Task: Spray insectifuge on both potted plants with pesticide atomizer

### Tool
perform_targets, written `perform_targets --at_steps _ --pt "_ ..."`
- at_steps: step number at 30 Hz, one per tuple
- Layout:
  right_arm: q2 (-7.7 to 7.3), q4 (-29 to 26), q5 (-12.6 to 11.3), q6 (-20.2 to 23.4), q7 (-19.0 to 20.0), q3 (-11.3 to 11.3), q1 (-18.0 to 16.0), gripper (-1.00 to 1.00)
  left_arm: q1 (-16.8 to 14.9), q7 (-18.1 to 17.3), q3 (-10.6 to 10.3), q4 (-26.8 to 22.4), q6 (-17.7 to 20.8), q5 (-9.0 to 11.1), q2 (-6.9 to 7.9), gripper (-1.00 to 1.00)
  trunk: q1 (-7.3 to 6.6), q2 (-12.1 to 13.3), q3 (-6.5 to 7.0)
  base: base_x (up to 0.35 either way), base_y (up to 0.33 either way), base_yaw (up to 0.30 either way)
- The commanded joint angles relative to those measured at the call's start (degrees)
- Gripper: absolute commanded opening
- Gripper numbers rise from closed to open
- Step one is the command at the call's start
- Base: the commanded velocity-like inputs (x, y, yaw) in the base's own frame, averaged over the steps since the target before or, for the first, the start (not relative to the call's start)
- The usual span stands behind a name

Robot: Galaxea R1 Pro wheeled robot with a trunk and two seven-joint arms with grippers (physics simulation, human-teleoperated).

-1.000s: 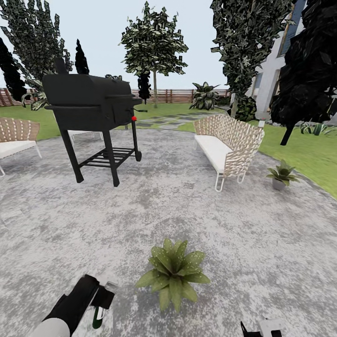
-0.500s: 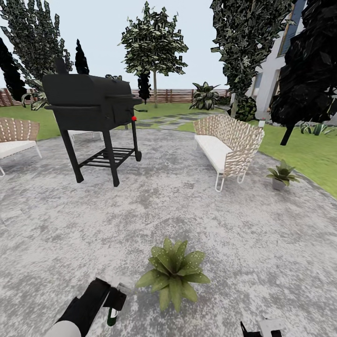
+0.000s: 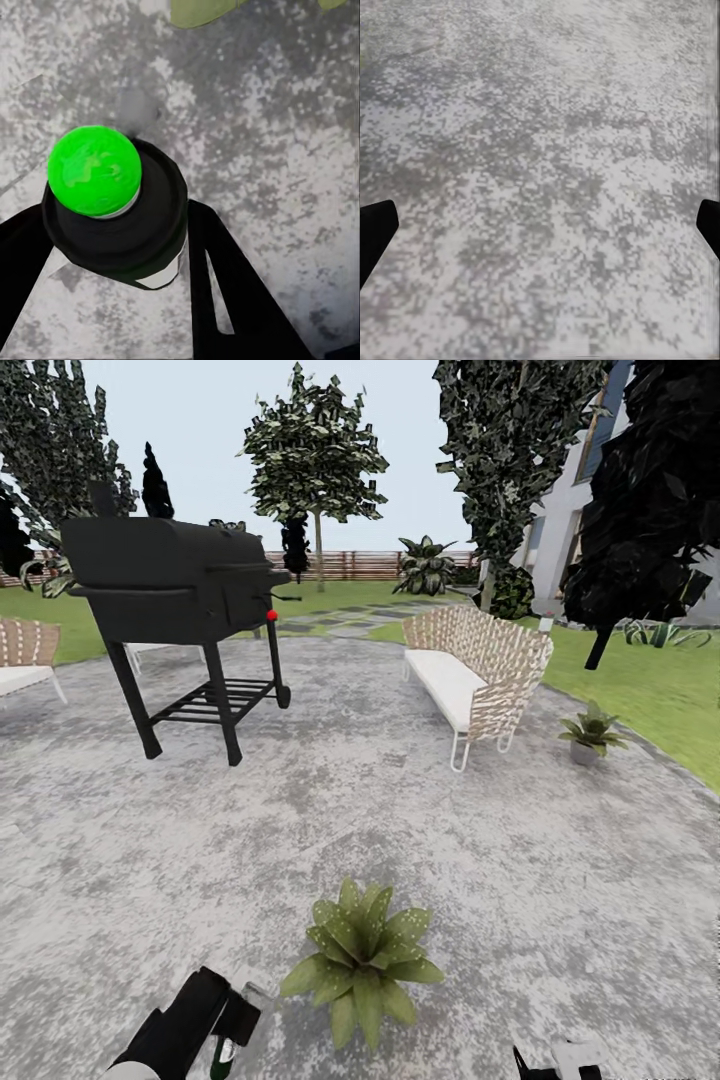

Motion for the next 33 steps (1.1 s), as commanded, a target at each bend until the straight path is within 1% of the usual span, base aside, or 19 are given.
perform_targets --at_steps 1,3,5,8,9,13,15,18,20,22,23,24,26,29,33 --pt "0.0 0.02 0.11 -0.17 0.39 -0.49 -0.04 1.0 -0.01 -0.51 0.25 -0.2 0.91 -1.17 -0.04 -1.0 -0.01 -0.02 -0.05 0.015 0.0 -0.076" --pt "0.0 0.01 0.11 -0.17 0.39 -0.49 -0.04 1.0 0.0 -0.47 0.21 0.02 1.76 -2.19 0.28 -1.0 -0.01 -0.02 -0.04 0.006 0.0 -0.029" --pt "0.0 0.01 0.11 -0.17 0.39 -0.49 -0.04 1.0 0.15 -0.44 0.34 0.32 1.89 -2.36 0.61 -1.0 -0.01 -0.02 -0.04 0.002 0.0 -0.01" --pt "0.0 0.0 0.11 -0.17 0.39 -0.49 -0.04 1.0 1.26 -0.42 0.52 0.61 1.89 -2.39 2.41 -1.0 -0.01 -0.02 -0.04 0.001 0.0 -0.003" --pt "0.0 0.01 0.11 -0.17 0.39 -0.49 -0.04 1.0 1.46 -0.42 0.66 0.63 1.87 -2.4 2.69 -1.0 -0.01 -0.02 -0.04 0.0 0.0 0.0" --pt "0.0 0.02 0.11 -0.17 0.39 -0.49 -0.04 1.0 1.3 -0.39 0.52 -0.02 1.97 -2.41 2.02 -1.0 -0.01 -0.02 -0.04 0.0 0.0 0.0" --pt "0.0 0.02 0.11 -0.17 0.39 -0.49 -0.04 1.0 0.92 -0.4 0.48 -0.42 2.14 -2.49 0.75 -1.0 -0.01 -0.02 -0.04 0.0 0.0 0.0" --pt "0.0 0.02 0.11 -0.17 0.39 -0.49 -0.04 1.0 0.81 -0.35 0.47 -0.59 2.22 -2.54 0.07 -1.0 -0.01 -0.02 -0.04 0.0 0.0 0.0" --pt "0.0 0.02 0.11 -0.17 0.39 -0.49 -0.04 1.0 0.84 -0.38 0.47 -0.58 2.24 -2.54 0.38 -1.0 -0.01 -0.02 -0.04 0.0 0.0 0.0" --pt "0.0 0.01 0.11 -0.17 0.39 -0.49 -0.04 1.0 1.27 -0.41 0.46 -0.56 2.1 -2.6 1.11 -1.0 -0.01 -0.02 -0.04 0.0 0.0 0.0" --pt "0.0 0.01 0.11 -0.17 0.39 -0.49 -0.04 1.0 1.34 -0.42 0.5 -0.56 2.06 -2.58 1.68 -1.0 -0.01 -0.02 -0.04 0.0 0.0 0.0" --pt "0.0 0.02 0.11 -0.17 0.39 -0.49 -0.04 1.0 1.42 -0.42 0.48 -0.56 2.05 -2.55 2.91 -1.0 -0.01 -0.02 -0.04 0.0 0.0 0.0" --pt "0.0 0.02 0.11 -0.17 0.39 -0.49 -0.04 1.0 1.46 -0.43 0.49 -0.56 2.12 -2.54 3.74 -1.0 -0.01 -0.02 -0.04 0.0 0.0 0.0" --pt "0.0 0.02 0.11 -0.17 0.39 -0.49 -0.04 1.0 1.24 -0.42 0.48 -0.56 2.23 -2.53 3.77 -1.0 -0.01 -0.02 -0.07 0.0 0.0 0.0" --pt "0.0 0.02 0.11 -0.17 0.39 -0.49 -0.04 1.0 0.78 -0.42 0.49 -0.59 2.38 -2.53 3.26 -1.0 -0.01 -0.02 -0.35 0.0 0.0 0.0"
